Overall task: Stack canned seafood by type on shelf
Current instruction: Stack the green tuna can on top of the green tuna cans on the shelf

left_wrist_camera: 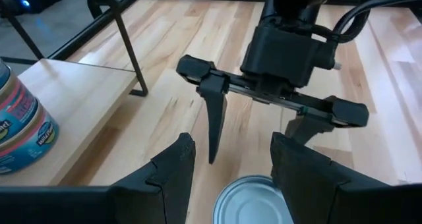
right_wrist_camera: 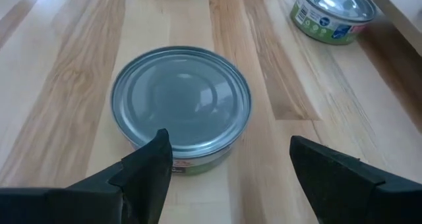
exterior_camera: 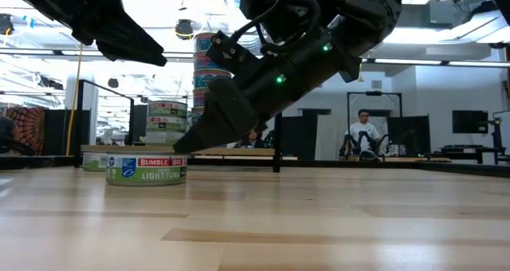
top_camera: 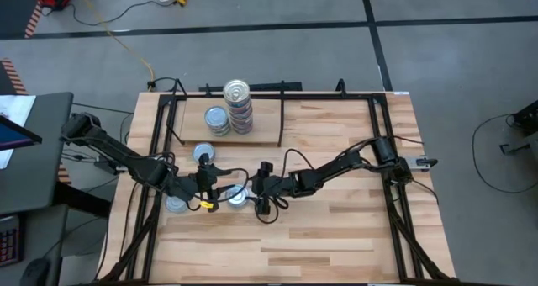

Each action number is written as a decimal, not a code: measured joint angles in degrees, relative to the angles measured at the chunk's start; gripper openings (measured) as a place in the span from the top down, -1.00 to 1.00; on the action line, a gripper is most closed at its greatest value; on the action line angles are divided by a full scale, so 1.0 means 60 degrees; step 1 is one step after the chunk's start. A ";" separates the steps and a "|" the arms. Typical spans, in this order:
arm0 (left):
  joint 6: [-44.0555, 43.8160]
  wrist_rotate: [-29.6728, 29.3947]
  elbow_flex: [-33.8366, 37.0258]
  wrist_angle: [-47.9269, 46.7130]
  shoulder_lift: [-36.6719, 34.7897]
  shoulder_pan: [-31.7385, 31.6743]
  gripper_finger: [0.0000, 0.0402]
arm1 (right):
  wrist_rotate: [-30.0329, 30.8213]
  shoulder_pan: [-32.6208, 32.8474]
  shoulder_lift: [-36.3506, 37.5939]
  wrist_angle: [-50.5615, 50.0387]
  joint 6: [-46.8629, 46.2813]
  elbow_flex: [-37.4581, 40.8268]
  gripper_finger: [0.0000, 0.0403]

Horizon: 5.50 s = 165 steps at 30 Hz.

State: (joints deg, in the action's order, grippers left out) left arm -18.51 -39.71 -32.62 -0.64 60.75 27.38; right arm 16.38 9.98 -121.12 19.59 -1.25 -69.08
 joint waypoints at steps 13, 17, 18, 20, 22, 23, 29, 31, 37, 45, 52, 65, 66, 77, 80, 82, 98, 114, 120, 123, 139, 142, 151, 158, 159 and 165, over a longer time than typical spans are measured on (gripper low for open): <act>-0.0630 0.0434 0.0000 -0.0093 0.0000 0.0000 0.04 | 0.0443 -0.0212 0.0031 -0.1674 -0.0837 -0.0020 -0.64; -0.0884 0.1171 0.0000 -0.0235 0.0004 0.0007 0.04 | 0.0832 -0.0301 0.0047 -0.2257 -0.1104 0.0007 -0.64; -0.0942 0.1256 0.0000 -0.0276 0.0004 0.0007 0.04 | 0.0905 -0.0313 0.0048 -0.2361 -0.1180 0.0012 -0.64; -0.1118 0.1336 0.0000 -0.0298 0.0014 0.0007 0.04 | 0.0977 -0.0338 0.0130 -0.2660 -0.1304 0.0007 -0.64; -0.1194 0.1360 0.0000 -0.0275 0.0091 0.0007 0.04 | 0.0994 -0.0341 0.0374 -0.2999 -0.1323 0.0022 -0.64; -0.1189 0.1360 0.0000 -0.0287 0.0147 0.0007 0.04 | 0.1022 -0.0260 0.0546 -0.3164 -0.1274 0.0038 -0.64; -0.1075 0.1318 0.0000 -0.0309 0.0390 0.0015 0.04 | 0.0585 0.0905 0.1092 -0.2553 0.0657 0.0015 -0.64; -0.0975 0.1247 0.0000 -0.0246 0.0382 0.0015 0.04 | 0.0318 0.1308 0.0913 -0.2028 0.1080 0.0020 -0.64; -0.0935 0.0701 0.0000 -0.0172 0.0379 0.0011 0.04 | 0.0297 0.1375 0.0911 -0.1326 0.0506 0.0017 -0.64; -0.0942 0.0224 0.0000 -0.0150 0.0376 -0.0055 0.04 | 0.0388 0.1071 0.0379 0.0025 -0.0040 0.0033 -0.57; -0.0953 0.0253 -0.0001 -0.0192 0.0346 -0.0055 0.04 | 0.0623 0.0809 0.0128 -0.0690 -0.0370 -0.0033 -0.51; -0.1537 0.0647 -0.0011 -0.0233 0.0346 -0.0055 0.04 | 0.1430 0.0480 0.0172 -0.2208 -0.1328 -0.0062 -0.51; -0.1561 0.0697 -0.0011 -0.0230 0.0346 -0.0055 0.04 | 0.1516 0.0442 0.0170 -0.2292 -0.1387 -0.0062 -0.51; -0.1642 0.1094 -0.0011 -0.0237 0.0346 -0.0047 0.04 | 0.1800 0.0372 0.0201 -0.2833 -0.1683 -0.0045 -0.51; -0.1642 0.1097 -0.0011 -0.0240 0.0346 -0.0047 0.04 | 0.2063 0.0489 0.0358 -0.2873 -0.1467 -0.0014 -0.51; -0.1639 0.1071 -0.0011 -0.0237 0.0346 -0.0050 0.04 | 0.2082 0.0545 0.0526 -0.2903 -0.1304 -0.0003 -0.51; -0.1609 0.1032 -0.0011 -0.0284 0.0346 -0.0051 0.04 | 0.2697 0.0857 0.0955 -0.2621 -0.1385 0.0821 -0.51; -0.1650 0.1177 -0.0007 -0.0251 0.0351 -0.0054 0.04 | 0.3073 0.1492 0.0930 -0.1982 -0.2349 0.2036 -0.51; -0.1607 0.1822 -0.0007 0.0300 0.0665 -0.0051 0.04 | 0.3028 0.1508 0.1131 -0.2277 -0.2477 0.1784 -0.51; -0.1104 0.1997 -0.0004 0.1009 0.1201 -0.0015 0.04 | 0.3271 0.1496 0.1308 -0.2413 -0.2172 0.1785 -0.51; -0.0480 0.1962 -0.0634 0.2286 0.4076 -0.1524 0.04 | 0.2608 0.1428 0.2442 -0.2340 -0.1795 0.1759 -0.51; -0.0453 0.2551 -0.0634 0.2312 0.4393 -0.1772 0.04 | 0.1913 0.1248 0.2502 -0.2560 -0.1634 0.1738 -0.51; -0.0294 0.2217 -0.0645 0.1773 0.4328 -0.1967 0.04 | 0.0620 0.0252 0.2426 -0.3465 -0.1855 0.2155 -0.51; 0.0188 0.2084 -0.0656 0.2101 0.4437 -0.2200 0.04 | -0.0018 -0.0199 0.2169 -0.3006 -0.1634 0.2124 -0.51; 0.0323 0.2088 -0.0656 0.2008 0.4437 -0.2214 0.04 | -0.0143 -0.0223 0.2165 -0.2977 -0.1634 0.2148 -0.51; 0.1026 0.2430 -0.0659 0.1114 0.4434 -0.2235 0.04 | -0.0572 -0.0306 0.1878 -0.2617 -0.1640 0.2125 -0.51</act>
State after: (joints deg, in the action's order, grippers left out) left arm -12.36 -25.13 -36.58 6.04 87.36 13.96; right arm 12.95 8.14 -109.86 3.89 -11.09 -56.33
